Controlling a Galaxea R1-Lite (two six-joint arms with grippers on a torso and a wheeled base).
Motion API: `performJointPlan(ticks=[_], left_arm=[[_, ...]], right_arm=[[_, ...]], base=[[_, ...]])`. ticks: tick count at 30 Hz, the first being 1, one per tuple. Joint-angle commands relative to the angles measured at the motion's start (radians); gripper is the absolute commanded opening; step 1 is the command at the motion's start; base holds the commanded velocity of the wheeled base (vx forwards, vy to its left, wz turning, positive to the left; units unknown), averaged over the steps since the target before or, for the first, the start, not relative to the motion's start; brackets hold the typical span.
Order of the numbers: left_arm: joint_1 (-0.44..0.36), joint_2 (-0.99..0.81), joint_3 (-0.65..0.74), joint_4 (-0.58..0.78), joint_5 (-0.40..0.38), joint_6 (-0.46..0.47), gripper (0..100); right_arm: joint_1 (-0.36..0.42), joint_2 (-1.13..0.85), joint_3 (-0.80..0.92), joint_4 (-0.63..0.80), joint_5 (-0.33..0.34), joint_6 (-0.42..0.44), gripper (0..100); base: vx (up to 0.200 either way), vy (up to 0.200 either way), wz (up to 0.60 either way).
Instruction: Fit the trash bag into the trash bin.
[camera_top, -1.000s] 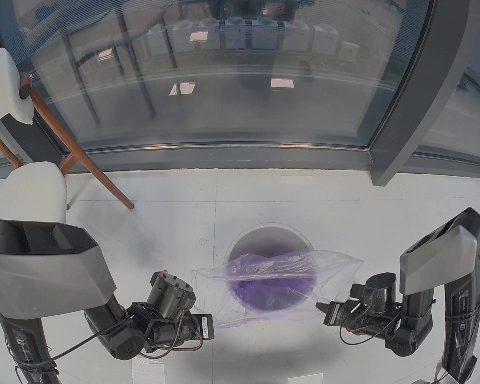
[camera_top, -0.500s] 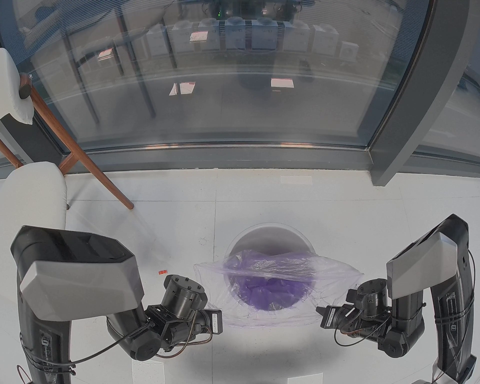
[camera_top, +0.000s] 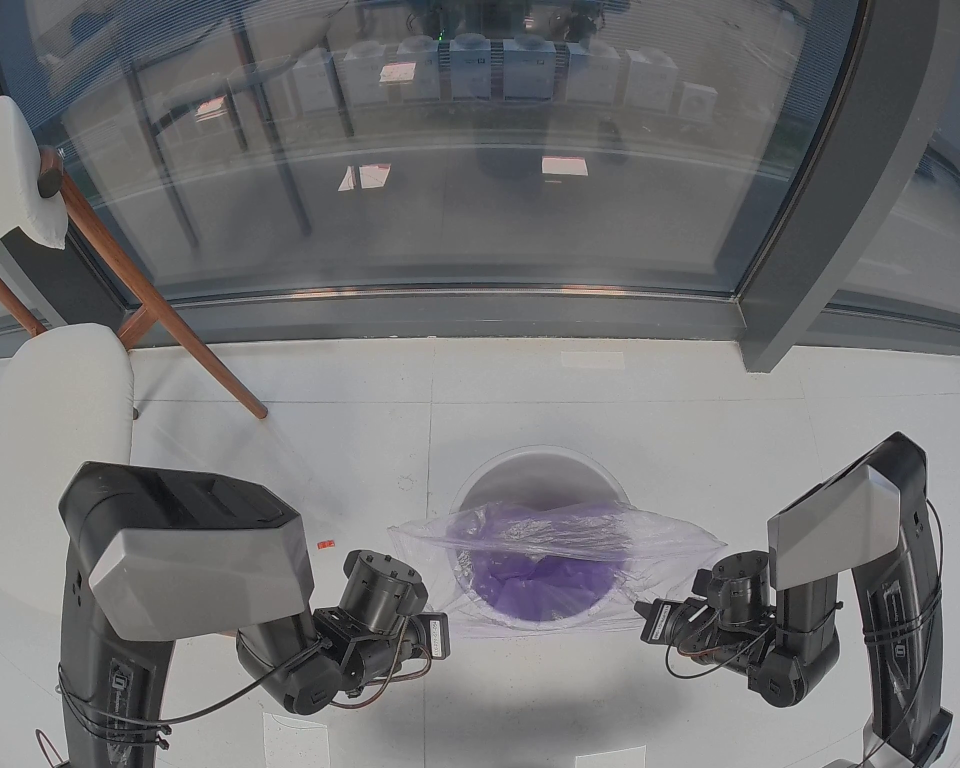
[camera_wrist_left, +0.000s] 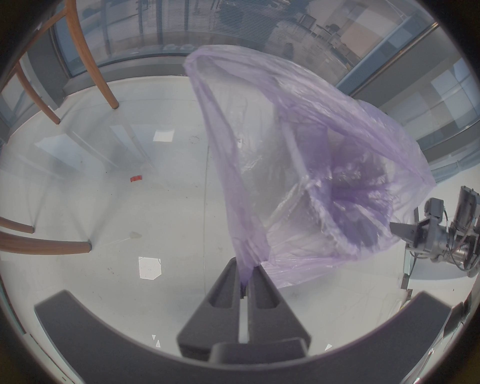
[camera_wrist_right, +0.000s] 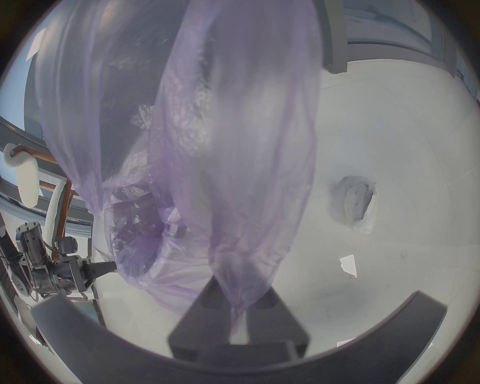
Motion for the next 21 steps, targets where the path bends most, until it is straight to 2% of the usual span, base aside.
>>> performJointPlan(ticks=[1, 6, 7, 14, 18, 21], left_arm=[[0.004, 0.019, -0.013, 0.000, 0.000, -0.002, 0], [0.008, 0.013, 0.009, -0.001, -0.006, -0.005, 0], [0.008, 0.013, 0.009, -0.009, -0.007, -0.005, 100], [0.002, 0.010, 0.051, -0.247, -0.007, -0.013, 100], [0.002, -0.073, 0.134, -0.265, -0.015, -0.019, 100], [0.002, -0.168, 0.197, -0.254, -0.033, -0.041, 100]], right_arm=[[0.001, -0.005, 0.002, -0.007, -0.001, 0.005, 100], [0.011, -0.071, 0.068, -0.007, -0.001, 0.031, 100], [0.016, -0.098, 0.100, -0.007, 0.000, 0.042, 100], [0.033, -0.239, 0.228, -0.006, 0.007, 0.071, 100], [0.039, -0.299, 0.238, -0.006, 0.013, 0.103, 100], [0.057, -0.322, 0.220, -0.006, 0.011, 0.180, 100]], base=[[0.000, 0.000, 0.00], [0.000, 0.000, 0.00], [0.000, 0.000, 0.00], [0.000, 0.000, 0.00], [0.000, 0.000, 0.00], [0.000, 0.000, 0.00]])
